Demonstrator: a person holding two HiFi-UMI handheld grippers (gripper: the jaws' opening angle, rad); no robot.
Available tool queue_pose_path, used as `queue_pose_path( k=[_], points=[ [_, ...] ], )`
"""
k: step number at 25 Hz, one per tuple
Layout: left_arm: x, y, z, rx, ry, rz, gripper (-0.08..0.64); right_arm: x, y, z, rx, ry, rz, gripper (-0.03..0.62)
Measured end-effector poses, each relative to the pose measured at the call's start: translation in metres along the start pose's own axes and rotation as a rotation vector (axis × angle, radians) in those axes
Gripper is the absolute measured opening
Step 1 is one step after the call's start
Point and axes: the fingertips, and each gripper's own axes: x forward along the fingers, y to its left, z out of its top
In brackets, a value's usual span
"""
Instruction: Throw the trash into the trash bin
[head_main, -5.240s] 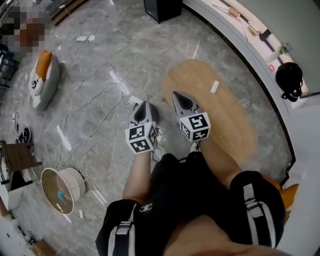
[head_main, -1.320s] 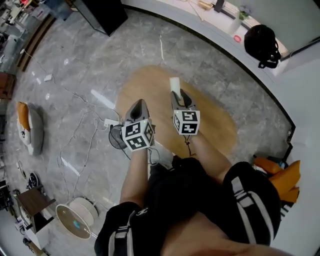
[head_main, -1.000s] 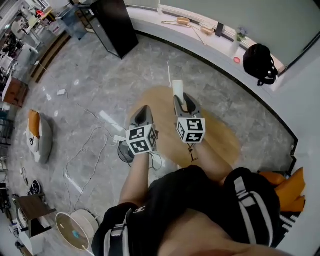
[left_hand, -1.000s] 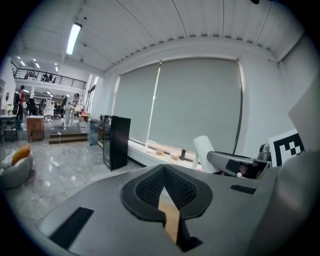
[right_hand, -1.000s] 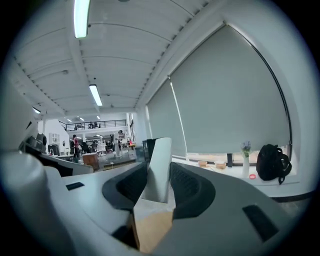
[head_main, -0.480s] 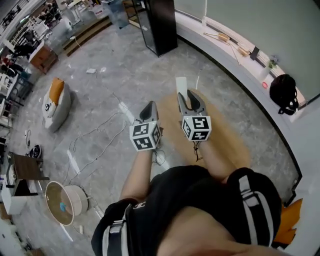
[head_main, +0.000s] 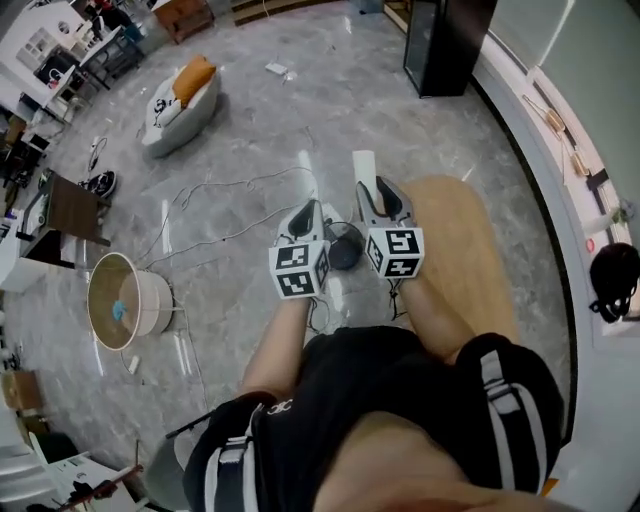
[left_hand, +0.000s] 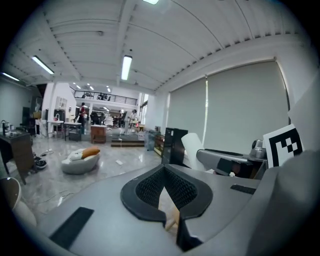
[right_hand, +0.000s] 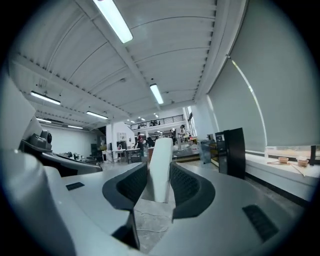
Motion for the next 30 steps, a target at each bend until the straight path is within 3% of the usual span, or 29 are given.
queue_pose_path(
  k=[6,14,19,23,30],
  points=[
    [-0.002,0.076,-0.035,-0.067,0.057,0.075,0.012,0.057,0.054,-0.046,0.003,0.099,0.075,0.147],
    [0.022,0.141,-0.087,-0.144,0.168,0.108,0.012,0.11,0.083,-0.137,0.009,0.288,0.089,0.147],
    [0.046,0.153,-0.134,-0.176,0.256,0.089,0.012,0.125,0.073,-0.198,0.04,0.398,0.056,0.147],
    [0.063,0.16,-0.165,-0.187,0.309,0.068,0.012,0.134,0.067,-0.249,0.011,0.477,0.032,0.147],
    [0.096,0.17,-0.239,-0.225,0.401,0.021,0.012,0.142,0.051,-0.358,0.045,0.635,-0.014,0.147]
  ],
)
